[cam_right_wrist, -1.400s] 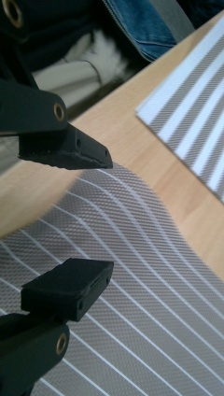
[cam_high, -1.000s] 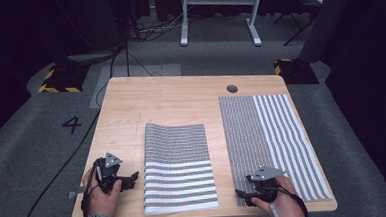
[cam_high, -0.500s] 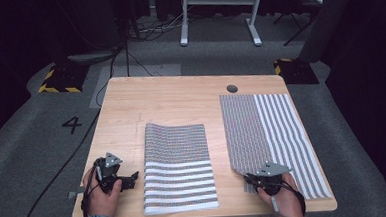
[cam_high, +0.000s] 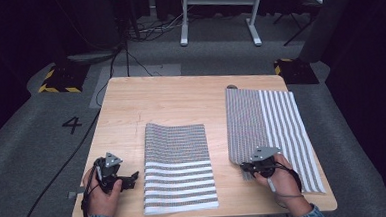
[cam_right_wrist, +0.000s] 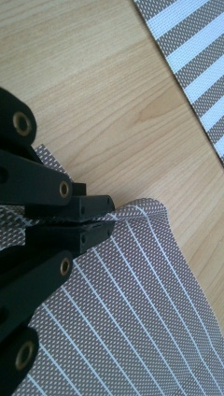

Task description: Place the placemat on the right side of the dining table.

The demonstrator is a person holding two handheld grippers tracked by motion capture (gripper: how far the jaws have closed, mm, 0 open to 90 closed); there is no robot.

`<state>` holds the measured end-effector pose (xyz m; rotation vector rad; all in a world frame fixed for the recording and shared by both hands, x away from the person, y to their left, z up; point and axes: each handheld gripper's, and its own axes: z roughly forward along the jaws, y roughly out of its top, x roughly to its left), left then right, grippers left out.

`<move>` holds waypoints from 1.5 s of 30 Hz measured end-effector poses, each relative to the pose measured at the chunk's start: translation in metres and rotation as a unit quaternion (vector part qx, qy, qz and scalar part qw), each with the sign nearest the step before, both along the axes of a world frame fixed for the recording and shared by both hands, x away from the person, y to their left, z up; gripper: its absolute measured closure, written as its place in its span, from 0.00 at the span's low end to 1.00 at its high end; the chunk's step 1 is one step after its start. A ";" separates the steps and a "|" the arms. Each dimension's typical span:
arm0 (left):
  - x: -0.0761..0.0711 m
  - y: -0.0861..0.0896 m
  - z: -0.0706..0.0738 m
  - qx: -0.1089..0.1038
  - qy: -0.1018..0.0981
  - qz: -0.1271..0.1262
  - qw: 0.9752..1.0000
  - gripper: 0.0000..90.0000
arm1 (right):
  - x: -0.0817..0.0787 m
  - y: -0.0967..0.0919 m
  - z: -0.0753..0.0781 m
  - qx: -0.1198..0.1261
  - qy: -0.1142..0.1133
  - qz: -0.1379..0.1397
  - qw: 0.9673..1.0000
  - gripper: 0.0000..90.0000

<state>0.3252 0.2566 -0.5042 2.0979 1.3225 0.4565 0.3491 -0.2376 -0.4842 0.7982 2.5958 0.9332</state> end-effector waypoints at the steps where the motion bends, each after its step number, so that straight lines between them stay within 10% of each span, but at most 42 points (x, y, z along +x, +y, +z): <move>1: 0.000 0.000 0.000 0.000 0.000 0.000 1.000 0.00 | -0.001 0.000 0.000 0.000 0.002 0.003 1.000 0.98; 7: 0.000 0.000 0.000 0.000 0.000 0.002 1.000 0.00 | -0.022 -0.014 0.004 0.021 0.042 -0.006 0.999 0.97; 14: 0.000 -0.001 0.000 -0.001 0.000 0.003 1.000 0.00 | -0.030 -0.046 0.008 0.011 0.021 -0.057 0.998 0.96; 45: 0.000 -0.001 0.000 -0.002 -0.001 0.005 1.000 0.00 | -0.019 -0.021 0.007 0.029 0.006 -0.040 0.999 0.95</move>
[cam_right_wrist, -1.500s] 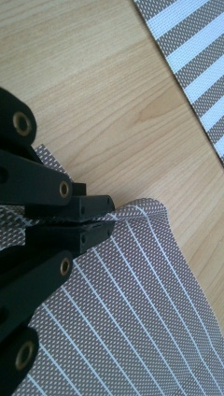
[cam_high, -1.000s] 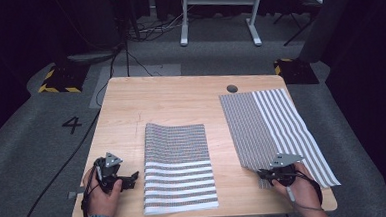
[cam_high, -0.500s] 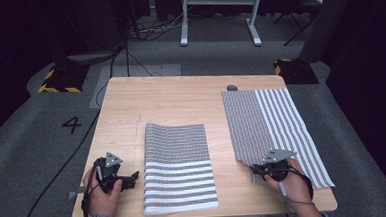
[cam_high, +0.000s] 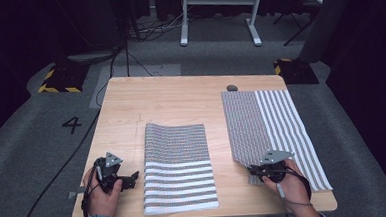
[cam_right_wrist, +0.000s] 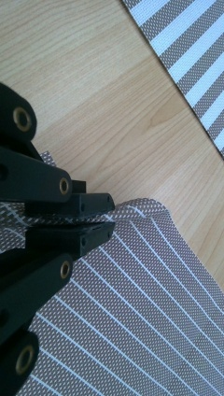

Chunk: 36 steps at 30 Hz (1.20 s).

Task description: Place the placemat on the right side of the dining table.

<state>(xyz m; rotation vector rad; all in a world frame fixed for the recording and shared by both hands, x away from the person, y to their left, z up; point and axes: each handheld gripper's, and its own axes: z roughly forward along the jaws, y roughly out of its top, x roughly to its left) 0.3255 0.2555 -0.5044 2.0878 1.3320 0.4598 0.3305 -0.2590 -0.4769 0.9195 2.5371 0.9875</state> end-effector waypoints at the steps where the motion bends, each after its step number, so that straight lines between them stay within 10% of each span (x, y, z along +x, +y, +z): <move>1: 0.000 0.000 0.000 0.000 0.000 0.000 1.000 0.00 | 0.000 0.000 0.000 0.001 0.002 -0.001 1.000 0.95; 36: 0.000 0.000 -0.001 0.000 -0.004 0.002 1.000 0.00 | 0.001 0.003 -0.001 0.013 0.017 -0.003 1.000 0.89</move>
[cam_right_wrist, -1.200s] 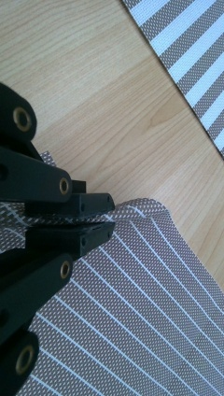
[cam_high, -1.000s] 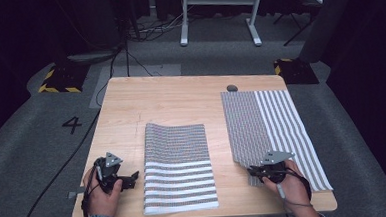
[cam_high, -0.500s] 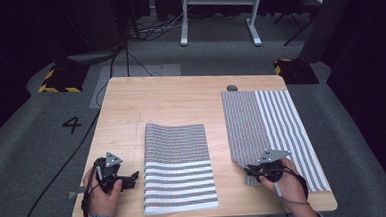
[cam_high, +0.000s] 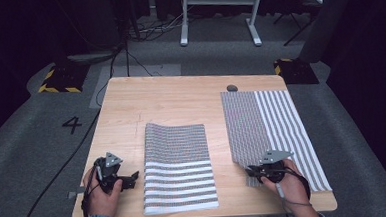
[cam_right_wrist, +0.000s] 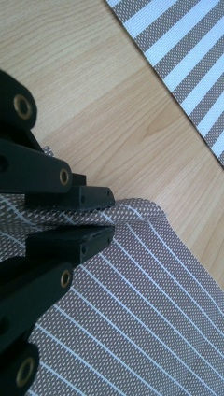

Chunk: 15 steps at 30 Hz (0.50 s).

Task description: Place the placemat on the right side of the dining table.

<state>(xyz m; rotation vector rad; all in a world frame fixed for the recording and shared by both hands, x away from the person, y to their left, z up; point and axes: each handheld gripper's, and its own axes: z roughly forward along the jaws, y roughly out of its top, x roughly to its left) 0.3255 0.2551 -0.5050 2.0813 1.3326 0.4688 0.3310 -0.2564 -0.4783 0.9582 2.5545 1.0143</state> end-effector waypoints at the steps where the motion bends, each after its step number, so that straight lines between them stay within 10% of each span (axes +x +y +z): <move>1: 0.000 0.000 0.000 0.000 0.001 -0.001 1.000 0.00 | 0.000 0.000 0.000 -0.003 -0.003 0.003 1.000 0.87; 8: 0.000 0.000 0.000 0.000 0.000 0.000 1.000 0.00 | -0.005 0.005 0.010 0.028 -0.013 0.007 1.000 0.67; 15: 0.000 0.000 0.000 0.000 0.000 0.000 1.000 0.00 | -0.015 0.008 0.016 0.019 -0.003 0.007 1.000 0.93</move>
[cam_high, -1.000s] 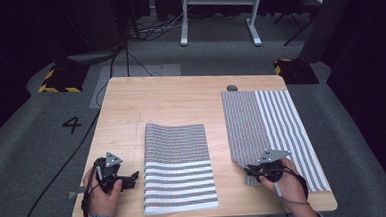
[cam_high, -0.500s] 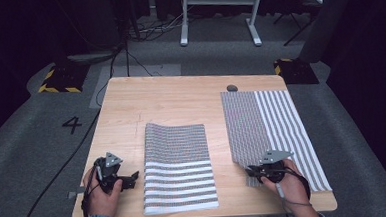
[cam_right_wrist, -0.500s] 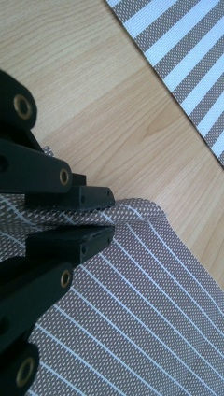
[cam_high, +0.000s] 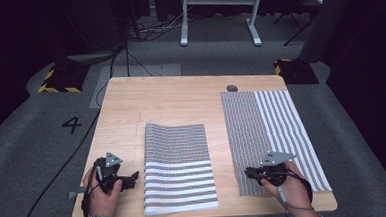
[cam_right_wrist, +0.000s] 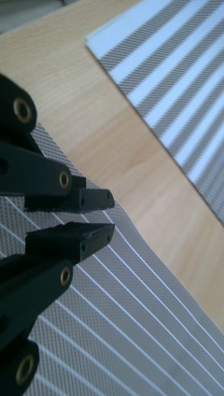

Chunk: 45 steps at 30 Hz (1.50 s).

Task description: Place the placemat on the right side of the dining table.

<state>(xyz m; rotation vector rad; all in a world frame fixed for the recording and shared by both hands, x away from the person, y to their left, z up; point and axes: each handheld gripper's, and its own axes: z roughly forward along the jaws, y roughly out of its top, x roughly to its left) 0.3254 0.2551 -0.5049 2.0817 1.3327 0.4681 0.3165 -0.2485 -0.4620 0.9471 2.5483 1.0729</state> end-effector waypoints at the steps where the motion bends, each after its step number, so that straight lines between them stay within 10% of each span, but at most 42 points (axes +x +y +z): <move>1: 0.000 0.000 0.000 0.000 0.000 0.000 1.000 0.00 | -0.001 0.002 -0.003 -0.003 0.008 0.003 1.000 0.94; 12: 0.000 0.000 0.000 0.000 0.003 -0.002 1.000 0.00 | 0.000 0.008 -0.021 -0.026 0.046 -0.005 0.999 0.91; 15: 0.000 0.000 0.000 0.000 0.000 0.000 1.000 0.00 | 0.000 0.009 -0.008 -0.002 0.012 -0.010 1.000 0.86; 20: 0.000 0.000 0.000 0.000 0.003 -0.002 1.000 0.00 | 0.007 0.019 0.021 0.077 -0.040 -0.021 0.996 0.49; 24: 0.000 0.000 0.001 0.000 0.003 -0.002 1.000 0.00 | 0.008 0.038 0.039 0.071 -0.073 -0.008 0.995 0.43; 31: 0.000 0.000 0.000 0.000 0.001 -0.001 1.000 0.00 | -0.002 0.087 0.043 0.078 -0.068 0.029 0.994 0.42; 45: 0.001 0.000 0.000 -0.002 0.004 -0.004 1.000 0.00 | -0.009 0.167 0.004 0.042 -0.047 0.101 0.993 0.35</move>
